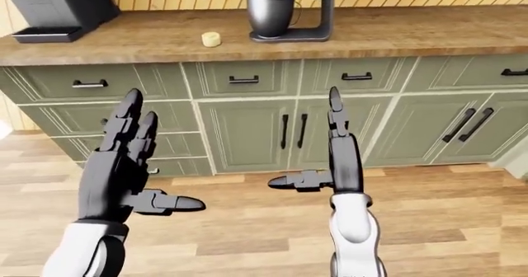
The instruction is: Place the cheese in the stand mixer bowl.
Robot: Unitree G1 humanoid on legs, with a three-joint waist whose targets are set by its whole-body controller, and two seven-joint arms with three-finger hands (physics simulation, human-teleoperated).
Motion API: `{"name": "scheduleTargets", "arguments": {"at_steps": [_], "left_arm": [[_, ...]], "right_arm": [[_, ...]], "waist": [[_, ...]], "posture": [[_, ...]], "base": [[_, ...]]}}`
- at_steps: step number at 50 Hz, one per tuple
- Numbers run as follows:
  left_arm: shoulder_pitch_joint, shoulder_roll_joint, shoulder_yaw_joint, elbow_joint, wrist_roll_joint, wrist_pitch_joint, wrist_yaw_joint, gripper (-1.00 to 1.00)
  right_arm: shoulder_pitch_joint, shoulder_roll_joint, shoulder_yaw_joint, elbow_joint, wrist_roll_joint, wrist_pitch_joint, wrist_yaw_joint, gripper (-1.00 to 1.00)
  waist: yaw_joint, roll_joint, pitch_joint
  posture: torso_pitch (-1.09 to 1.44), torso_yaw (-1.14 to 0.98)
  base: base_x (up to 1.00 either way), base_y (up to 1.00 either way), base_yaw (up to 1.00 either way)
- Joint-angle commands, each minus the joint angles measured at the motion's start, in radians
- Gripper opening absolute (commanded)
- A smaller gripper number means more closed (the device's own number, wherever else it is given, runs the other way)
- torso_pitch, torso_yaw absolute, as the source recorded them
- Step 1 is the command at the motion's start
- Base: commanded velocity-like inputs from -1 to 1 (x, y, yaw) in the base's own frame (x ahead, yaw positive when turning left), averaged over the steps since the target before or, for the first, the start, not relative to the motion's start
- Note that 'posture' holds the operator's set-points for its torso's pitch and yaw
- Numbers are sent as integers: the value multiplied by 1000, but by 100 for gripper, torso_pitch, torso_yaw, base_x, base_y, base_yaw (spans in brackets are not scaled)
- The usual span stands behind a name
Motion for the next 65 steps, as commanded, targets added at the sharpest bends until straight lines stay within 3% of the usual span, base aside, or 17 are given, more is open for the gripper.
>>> {"name": "scheduleTargets", "arguments": {"at_steps": [1,7,10,11,15,23,27,28,30,35,38,47,51,52,60,63,65], "left_arm": [[-19,4,11,-43,4,-30,5,100],[-26,4,18,-40,1,-28,3,100],[-24,4,19,-42,0,-29,3,100],[-18,4,16,-45,2,-31,4,100],[-20,4,18,-39,0,-33,3,100],[-23,4,23,-42,-3,-30,3,100],[-22,5,22,-45,-1,-29,4,100],[-18,5,19,-49,0,-29,4,100],[-19,4,20,-50,-1,-28,4,100],[-24,5,24,-46,-3,-27,3,100],[-16,5,22,-48,-1,-32,4,100],[-18,4,24,-52,-2,-28,4,100],[-25,5,26,-52,-1,-23,4,100],[-25,5,25,-51,-1,-24,4,100],[-24,5,25,-55,-1,-20,4,100],[-25,6,26,-55,0,-20,4,100],[-24,6,26,-53,0,-22,4,100]], "right_arm": [[-26,0,9,-41,0,-25,-1,100],[-24,-1,12,-28,3,-34,3,100],[-19,1,16,-43,4,-50,7,100],[-18,2,15,-45,5,-51,7,100],[-18,2,14,-40,2,-48,6,100],[-17,3,15,-43,0,-46,7,100],[-17,3,16,-47,-2,-42,7,100],[-17,2,14,-44,0,-44,8,100],[-18,2,13,-40,1,-47,7,100],[-16,3,16,-44,-1,-44,7,100],[-17,2,16,-43,-2,-44,9,100],[-19,2,18,-37,-4,-43,11,100],[-18,2,17,-40,-4,-41,13,100],[-19,3,18,-41,-5,-40,12,100],[-20,3,20,-44,-7,-37,13,100],[-20,3,20,-44,-8,-37,13,100],[-19,3,21,-44,-8,-38,13,100]], "waist": [[5,-10,-20],[5,52,-6],[-1,147,-18],[8,95,-1],[21,63,-37],[31,42,-3],[26,-24,-10],[17,11,-2],[23,3,-1],[24,54,7],[20,131,-10],[32,63,1],[34,-32,-22],[22,10,-12],[23,57,8],[19,130,-9],[30,112,-7]], "posture": [[0,0],[0,0],[0,0],[0,0],[0,0],[0,0],[0,0],[0,0],[0,0],[0,0],[0,0],[0,0],[0,0],[0,0],[0,0],[0,0],[0,0]], "base": [[0,41,0],[0,40,0],[0,0,0],[0,0,0],[3,0,0],[11,0,0],[11,0,0],[11,0,0],[11,0,0],[12,0,0],[11,0,0],[11,0,0],[12,0,0],[12,0,0],[12,0,0],[11,0,0],[12,0,0]]}}
